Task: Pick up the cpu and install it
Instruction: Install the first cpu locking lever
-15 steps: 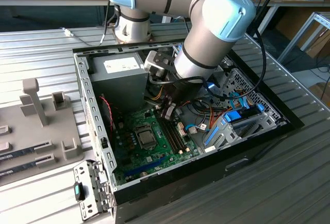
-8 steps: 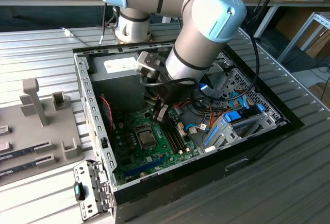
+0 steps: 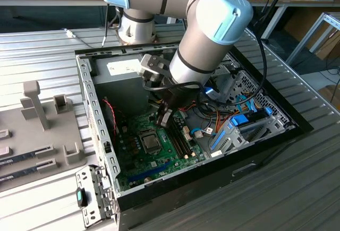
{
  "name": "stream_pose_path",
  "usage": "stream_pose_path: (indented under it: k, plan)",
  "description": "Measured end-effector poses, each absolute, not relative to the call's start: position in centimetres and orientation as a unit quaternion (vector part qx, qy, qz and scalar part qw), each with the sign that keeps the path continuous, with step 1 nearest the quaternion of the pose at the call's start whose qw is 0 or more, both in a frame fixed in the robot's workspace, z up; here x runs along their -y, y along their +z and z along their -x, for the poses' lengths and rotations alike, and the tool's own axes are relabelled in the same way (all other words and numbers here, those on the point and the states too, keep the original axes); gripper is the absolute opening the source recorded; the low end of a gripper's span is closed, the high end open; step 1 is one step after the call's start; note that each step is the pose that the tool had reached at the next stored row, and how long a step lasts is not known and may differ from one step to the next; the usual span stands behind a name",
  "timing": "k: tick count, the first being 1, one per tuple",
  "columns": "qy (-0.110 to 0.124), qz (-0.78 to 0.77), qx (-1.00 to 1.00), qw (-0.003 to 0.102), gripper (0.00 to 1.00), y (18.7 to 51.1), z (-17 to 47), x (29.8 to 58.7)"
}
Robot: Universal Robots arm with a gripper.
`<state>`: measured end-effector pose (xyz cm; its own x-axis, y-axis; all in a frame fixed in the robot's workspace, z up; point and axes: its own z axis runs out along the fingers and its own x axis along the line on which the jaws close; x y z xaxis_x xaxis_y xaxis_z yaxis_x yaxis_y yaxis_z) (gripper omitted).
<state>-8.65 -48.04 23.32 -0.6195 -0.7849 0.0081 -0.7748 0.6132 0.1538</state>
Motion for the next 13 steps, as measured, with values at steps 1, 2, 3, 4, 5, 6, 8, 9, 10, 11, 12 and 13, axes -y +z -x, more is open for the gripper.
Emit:
stream_pose_path:
  k: [1,2,3,4,5,6,8,9,10,11,12,13]
  plan:
    - [-0.068,-0.436,0.897,0.037,0.11,23.3,8.7,48.2]
    - [-0.068,-0.438,0.896,0.038,0.11,23.3,8.7,48.4]
    - [-0.067,-0.440,0.895,0.038,0.11,23.3,8.7,48.5]
    - [-0.067,-0.443,0.893,0.038,0.11,23.3,8.7,48.6]
    - [-0.067,-0.448,0.891,0.038,0.11,23.3,8.7,48.7]
    - [-0.067,-0.453,0.888,0.039,0.11,23.1,8.6,48.7]
    - [-0.067,-0.461,0.884,0.040,0.11,22.8,8.6,48.7]
    - [-0.067,-0.464,0.883,0.041,0.11,22.6,8.6,48.7]
    - [-0.067,-0.466,0.881,0.041,0.11,22.5,8.6,48.8]
    - [-0.067,-0.467,0.881,0.042,0.11,22.2,8.6,48.9]
    - [-0.067,-0.467,0.881,0.042,0.11,22.1,8.6,48.9]
    - [-0.067,-0.467,0.881,0.042,0.11,22.1,8.6,48.9]
